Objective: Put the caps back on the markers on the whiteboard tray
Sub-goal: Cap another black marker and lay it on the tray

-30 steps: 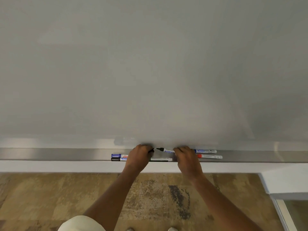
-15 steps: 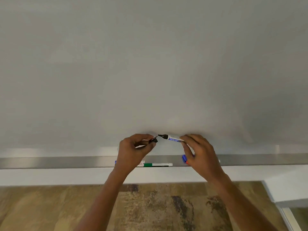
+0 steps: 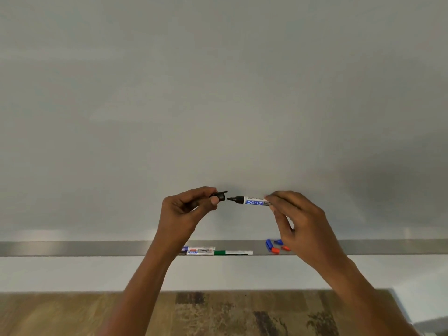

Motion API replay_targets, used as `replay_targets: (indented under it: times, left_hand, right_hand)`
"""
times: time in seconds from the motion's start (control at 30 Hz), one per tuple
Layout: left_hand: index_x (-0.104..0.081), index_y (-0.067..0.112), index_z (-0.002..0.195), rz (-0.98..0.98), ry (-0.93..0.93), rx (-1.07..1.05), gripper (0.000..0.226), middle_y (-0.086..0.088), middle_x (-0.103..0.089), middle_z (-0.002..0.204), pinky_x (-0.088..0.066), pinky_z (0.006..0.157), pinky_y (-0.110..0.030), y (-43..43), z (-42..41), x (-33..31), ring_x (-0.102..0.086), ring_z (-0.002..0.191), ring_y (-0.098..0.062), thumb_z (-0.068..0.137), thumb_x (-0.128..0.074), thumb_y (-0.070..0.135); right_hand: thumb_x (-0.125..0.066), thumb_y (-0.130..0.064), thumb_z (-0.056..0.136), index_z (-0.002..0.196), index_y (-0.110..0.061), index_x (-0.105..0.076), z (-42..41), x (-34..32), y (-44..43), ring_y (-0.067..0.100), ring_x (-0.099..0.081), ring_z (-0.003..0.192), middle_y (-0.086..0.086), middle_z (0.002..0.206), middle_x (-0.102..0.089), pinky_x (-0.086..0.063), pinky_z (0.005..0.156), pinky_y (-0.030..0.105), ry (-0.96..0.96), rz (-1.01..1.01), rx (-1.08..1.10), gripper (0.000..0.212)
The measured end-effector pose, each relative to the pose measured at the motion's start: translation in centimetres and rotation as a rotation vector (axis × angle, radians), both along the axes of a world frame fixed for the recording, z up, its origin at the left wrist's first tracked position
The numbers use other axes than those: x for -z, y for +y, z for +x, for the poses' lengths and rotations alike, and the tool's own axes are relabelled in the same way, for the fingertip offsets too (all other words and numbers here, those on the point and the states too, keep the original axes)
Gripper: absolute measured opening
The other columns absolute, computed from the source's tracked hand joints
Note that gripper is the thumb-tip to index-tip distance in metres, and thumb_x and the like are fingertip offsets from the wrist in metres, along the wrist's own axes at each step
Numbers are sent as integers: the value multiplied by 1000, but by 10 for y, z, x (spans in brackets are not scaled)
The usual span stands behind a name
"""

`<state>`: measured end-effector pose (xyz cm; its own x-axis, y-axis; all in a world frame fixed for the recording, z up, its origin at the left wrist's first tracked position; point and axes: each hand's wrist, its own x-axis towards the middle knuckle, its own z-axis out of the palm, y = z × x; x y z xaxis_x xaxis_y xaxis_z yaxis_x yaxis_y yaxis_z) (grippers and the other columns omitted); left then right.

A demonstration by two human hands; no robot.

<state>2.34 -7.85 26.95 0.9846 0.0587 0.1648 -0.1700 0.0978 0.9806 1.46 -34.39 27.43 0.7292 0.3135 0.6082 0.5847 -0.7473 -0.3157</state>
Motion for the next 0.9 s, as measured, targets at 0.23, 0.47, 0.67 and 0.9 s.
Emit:
replay_targets:
  times: [0.23,0.47,0.67,0.9]
  left_hand:
    - [-82,20,100,31,-4,7,26,-6,-82,97,-57,97,-44,-2,-17,-5,-77,97,-26,74,-85,24]
    - [-82,15,100,-183,123,13,35,-13,-80,100,-58,91,-32,-8,-23,3,-76,96,-24,67,-89,25]
    - [-80,2,100,-452,244,120,35,-17,-79,104,-60,86,-27,-14,-22,11,-76,102,-28,69,-88,16]
    - [-81,0,93,-450,236,103,32,-16,-79,99,-61,85,-29,-13,-16,19,-76,99,-29,68,-89,18]
  right_hand:
    - [-64,-4,92,118,-9,-68,-16,-7,5,19,-65,97,2,112,-68,-58,80,38,6,0,-24,28]
    - [-66,-5,91,116,-13,-70,-16,-8,16,12,-64,95,-3,107,-68,-57,79,32,70,130,-112,26]
    - [-67,-21,92,113,-24,-71,-11,-6,23,9,-59,78,-20,89,-65,-39,67,9,194,168,-136,22]
    - [-61,-26,94,110,-22,-71,-10,1,29,0,-53,74,-27,84,-57,-40,65,11,192,173,-122,20]
